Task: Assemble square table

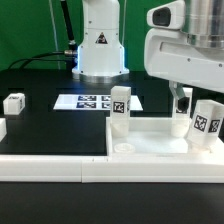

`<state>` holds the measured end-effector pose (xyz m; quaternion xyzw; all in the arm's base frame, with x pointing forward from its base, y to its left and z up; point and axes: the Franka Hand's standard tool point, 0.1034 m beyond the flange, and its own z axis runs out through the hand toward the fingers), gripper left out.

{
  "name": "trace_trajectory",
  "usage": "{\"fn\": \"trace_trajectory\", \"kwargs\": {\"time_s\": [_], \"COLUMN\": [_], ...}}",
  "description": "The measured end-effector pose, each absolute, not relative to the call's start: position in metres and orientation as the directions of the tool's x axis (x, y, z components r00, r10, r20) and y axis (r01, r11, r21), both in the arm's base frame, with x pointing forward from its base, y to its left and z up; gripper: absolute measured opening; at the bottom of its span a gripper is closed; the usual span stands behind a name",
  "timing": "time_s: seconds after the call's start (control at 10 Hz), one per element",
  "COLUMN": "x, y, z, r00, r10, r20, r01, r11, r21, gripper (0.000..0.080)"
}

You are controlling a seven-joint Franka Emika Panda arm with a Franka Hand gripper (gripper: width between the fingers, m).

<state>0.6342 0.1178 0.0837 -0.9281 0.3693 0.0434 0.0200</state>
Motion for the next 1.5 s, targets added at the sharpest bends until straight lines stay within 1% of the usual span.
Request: {"fn": "trace_trajectory", "kwargs": {"time_s": [0.2, 0.3, 0.4, 0.5, 0.6, 0.8, 0.9, 1.0, 1.2, 1.3, 1.4, 1.5], "x": [0.6341, 0.6337, 0.6324, 0.6324, 0.6351, 0.6351, 0.6352, 0.6351, 0.6352, 0.6354, 0.6353, 0.6354], "y": [0.1176, 0.1191, 0.1231, 0.1244, 0.1232, 0.1229, 0.1227, 0.1231, 0.1223, 0.1213, 0.1216, 0.1214], "z": [0.0834, 0.0815, 0.0807, 0.0805, 0.0803, 0.0802, 0.0802, 0.0801, 0.0801, 0.08, 0.08, 0.0799], "r00": [0.812, 0.896, 0.945, 0.963, 0.989, 0.984, 0.984, 0.971, 0.936, 0.907, 0.885, 0.851], "r10": [-0.576, -0.44, -0.323, -0.262, -0.145, -0.173, -0.177, -0.236, -0.35, -0.42, -0.464, -0.524], "r20": [-0.093, -0.066, -0.058, -0.056, -0.035, -0.035, -0.036, -0.037, -0.037, -0.036, -0.036, -0.036], "r01": [-0.58, -0.441, -0.324, -0.263, -0.145, -0.174, -0.178, -0.236, -0.351, -0.42, -0.464, -0.524], "r11": [-0.814, -0.897, -0.946, -0.965, -0.989, -0.985, -0.984, -0.972, -0.937, -0.907, -0.886, -0.851], "r21": [-0.018, -0.008, 0.0, -0.005, -0.007, -0.007, -0.007, -0.006, -0.001, 0.002, 0.004, 0.006], "gripper": [0.0649, 0.0649, 0.0649, 0.0649, 0.0649, 0.0649, 0.0561, 0.0561, 0.0212, 0.0212, 0.0045, 0.0045]}}
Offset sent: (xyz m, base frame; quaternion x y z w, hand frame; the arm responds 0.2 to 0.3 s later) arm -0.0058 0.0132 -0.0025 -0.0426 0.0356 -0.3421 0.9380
